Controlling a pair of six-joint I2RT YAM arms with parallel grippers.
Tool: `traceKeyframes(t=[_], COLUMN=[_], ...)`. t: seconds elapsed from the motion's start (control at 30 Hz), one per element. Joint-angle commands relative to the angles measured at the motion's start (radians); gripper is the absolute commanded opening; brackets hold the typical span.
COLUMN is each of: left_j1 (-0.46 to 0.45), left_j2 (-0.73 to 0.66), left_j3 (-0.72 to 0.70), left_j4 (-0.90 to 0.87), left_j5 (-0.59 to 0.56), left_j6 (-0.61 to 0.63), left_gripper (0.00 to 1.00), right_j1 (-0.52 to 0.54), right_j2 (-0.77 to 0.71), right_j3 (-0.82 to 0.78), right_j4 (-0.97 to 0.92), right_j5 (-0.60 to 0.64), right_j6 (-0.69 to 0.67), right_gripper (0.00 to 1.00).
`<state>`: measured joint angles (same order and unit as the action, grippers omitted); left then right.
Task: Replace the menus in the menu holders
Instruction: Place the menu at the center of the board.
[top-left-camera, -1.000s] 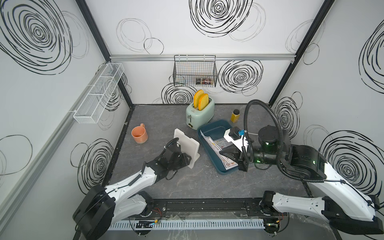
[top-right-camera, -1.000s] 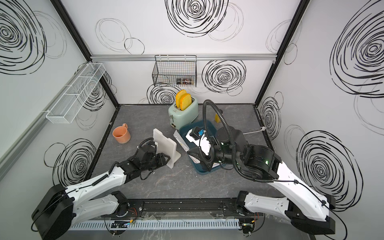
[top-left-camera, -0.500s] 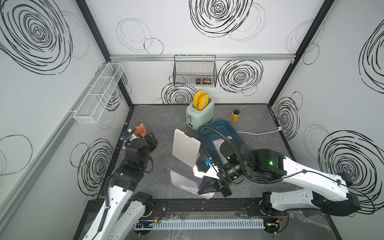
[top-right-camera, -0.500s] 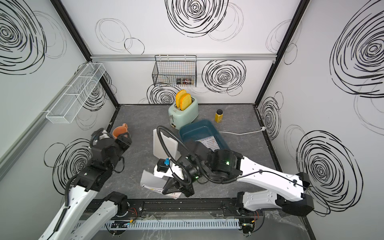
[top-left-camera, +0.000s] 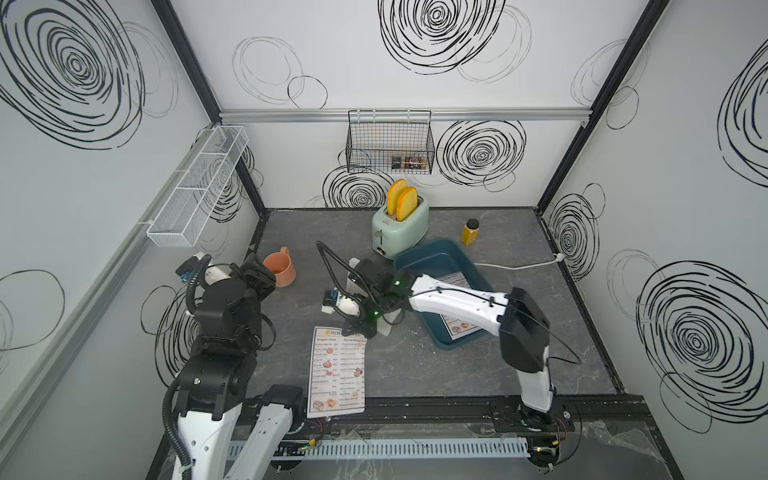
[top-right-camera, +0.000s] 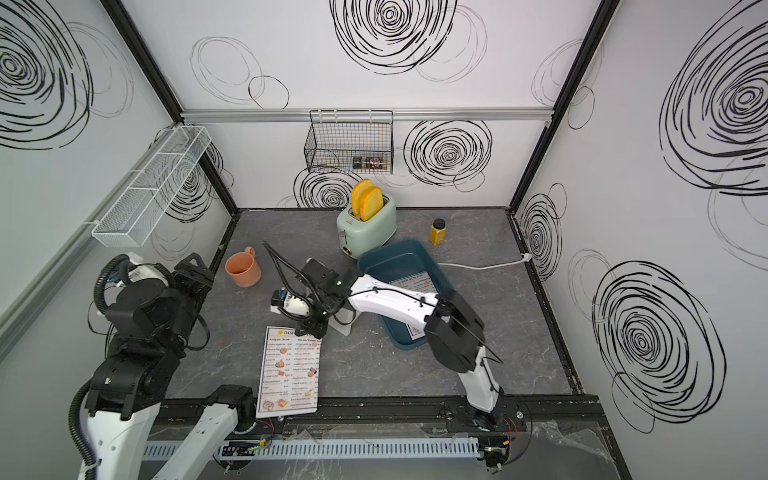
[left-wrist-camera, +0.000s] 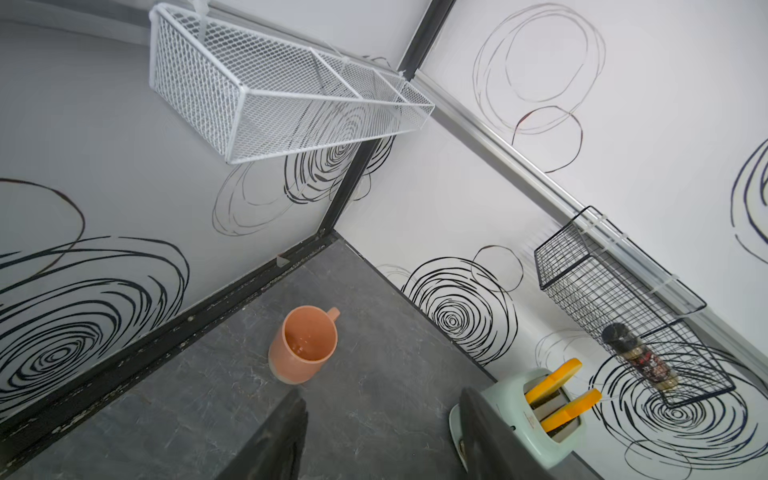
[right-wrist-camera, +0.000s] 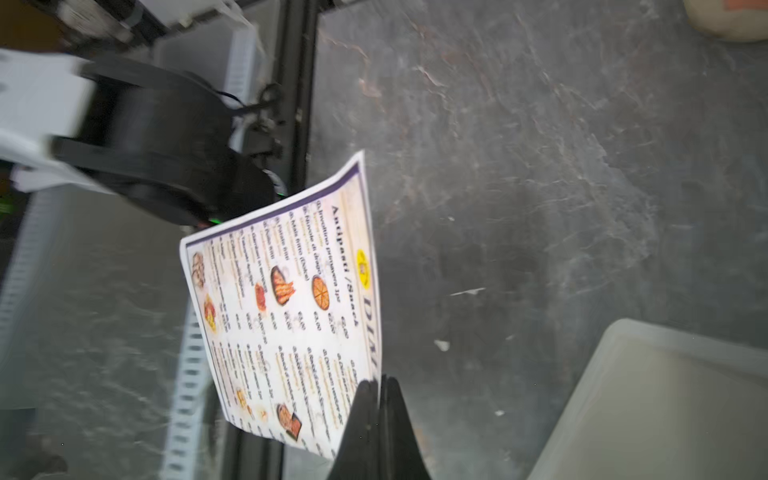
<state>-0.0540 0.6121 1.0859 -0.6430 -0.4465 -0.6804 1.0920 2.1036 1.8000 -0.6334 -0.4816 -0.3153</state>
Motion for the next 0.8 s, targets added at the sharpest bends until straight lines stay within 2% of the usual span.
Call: traceKeyframes(t=[0.0,0.17,0.3,0.33,0.43,0.57,0.63,0.7,0.77], left_j1=[0.008,0.008,0.008,0.008,0.008,0.008,0.008,0.008,0.009], left_j2=[0.001,0.003,0.008,0.009,0.008,0.014,0.021,0.027,0.031], left_j3=[-0.009,-0.003,-0.003,-0.006,-0.015,-0.023,-0.023,-0.027,-0.037], left_j4=[-0.033,-0.059,-0.075,-0.075,-0.075,-0.071,-0.065,-0.051,-0.028], left_j5=[-0.003,-0.01,0.0,0.0,0.006,0.02,0.031,0.048,0.082], left_j6=[-0.012,0.003,0.01,0.009,0.004,-0.005,-0.008,-0.008,-0.01], left_gripper=[0.62,0.62,0.62,0.62,0.62,0.63,0.64,0.68,0.71], right_j1=[0.016,0.029,0.048,0.054,0.072,0.074,0.073,0.078,0.084], right_j2=[0.154,0.32,0.369,0.375,0.382,0.324,0.246,0.126,-0.001], right_j3=[0.208,0.381,0.399,0.399,0.403,0.418,0.391,0.321,0.229], right_j4=[-0.18,-0.135,-0.062,-0.044,0.01,0.009,0.013,0.031,0.048], right_j5=[0.1,0.131,0.199,0.236,0.37,0.415,0.415,0.422,0.428], right_j6=[-0.154,-0.178,-0.199,-0.203,-0.149,-0.086,-0.058,-0.019,0.015], right_gripper=[0.0,0.0,0.0,0.05,0.33,0.47,0.53,0.66,0.72])
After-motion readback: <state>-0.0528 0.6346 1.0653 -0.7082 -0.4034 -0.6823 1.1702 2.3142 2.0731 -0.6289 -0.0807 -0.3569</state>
